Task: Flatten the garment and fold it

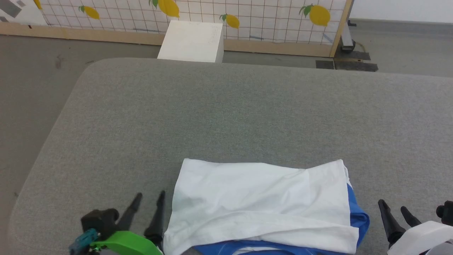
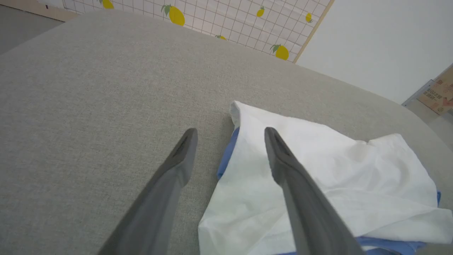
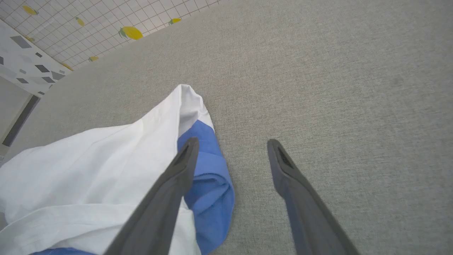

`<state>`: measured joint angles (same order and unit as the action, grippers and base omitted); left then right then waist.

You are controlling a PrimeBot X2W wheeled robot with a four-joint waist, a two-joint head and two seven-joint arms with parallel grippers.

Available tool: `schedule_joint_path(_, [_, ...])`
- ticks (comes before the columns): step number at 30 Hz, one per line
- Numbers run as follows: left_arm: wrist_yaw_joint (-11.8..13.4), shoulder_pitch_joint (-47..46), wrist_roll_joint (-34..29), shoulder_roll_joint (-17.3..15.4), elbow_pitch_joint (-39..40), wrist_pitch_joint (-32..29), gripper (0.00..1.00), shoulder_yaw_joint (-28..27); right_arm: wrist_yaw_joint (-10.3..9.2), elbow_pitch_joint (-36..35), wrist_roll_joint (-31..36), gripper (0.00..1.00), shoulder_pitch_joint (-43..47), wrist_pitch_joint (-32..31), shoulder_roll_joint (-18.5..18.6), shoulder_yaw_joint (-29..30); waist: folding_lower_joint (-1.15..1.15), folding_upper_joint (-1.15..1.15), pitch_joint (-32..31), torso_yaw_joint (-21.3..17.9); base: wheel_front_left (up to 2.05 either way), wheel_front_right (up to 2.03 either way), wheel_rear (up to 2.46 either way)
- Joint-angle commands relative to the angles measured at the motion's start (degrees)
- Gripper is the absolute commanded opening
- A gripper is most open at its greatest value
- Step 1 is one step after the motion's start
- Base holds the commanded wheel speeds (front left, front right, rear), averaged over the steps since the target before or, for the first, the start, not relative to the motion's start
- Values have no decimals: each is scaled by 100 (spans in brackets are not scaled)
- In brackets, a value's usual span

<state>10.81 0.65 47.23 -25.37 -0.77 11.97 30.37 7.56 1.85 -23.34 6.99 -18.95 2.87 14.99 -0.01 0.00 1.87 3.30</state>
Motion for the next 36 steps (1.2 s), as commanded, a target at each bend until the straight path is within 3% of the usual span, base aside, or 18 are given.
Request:
schedule_joint_path(1, [153, 106, -202, -46, 164, 142, 100, -129, -8, -78, -38, 100, 46, -37, 1, -20, 1, 0, -41, 17, 0, 0, 0])
schedule_joint_path(6, [597, 358, -929, 131, 820, 295, 100, -691, -8, -233, -18, 100, 103, -174, 1, -58, 1, 0, -115, 77, 0, 0, 0])
schedule_joint_path(11, [642, 808, -1976, 504, 1288, 301, 100, -1343, -8, -299, 65, 100, 93, -334, 1, -102, 1, 0, -164, 137, 0, 0, 0])
schedule_joint_path(21, [15, 1258, -2637, 1216, 1143, 302, 100, -1848, -8, -117, 363, 100, -166, -762, 44, -212, 1, 0, -52, 320, 0, 0, 0])
schedule_joint_path(36, [-672, 941, -3103, 1757, 841, 302, 100, -2155, -8, 983, 769, 100, -806, -1224, 292, -483, 1, 0, 524, 662, 0, 0, 0])
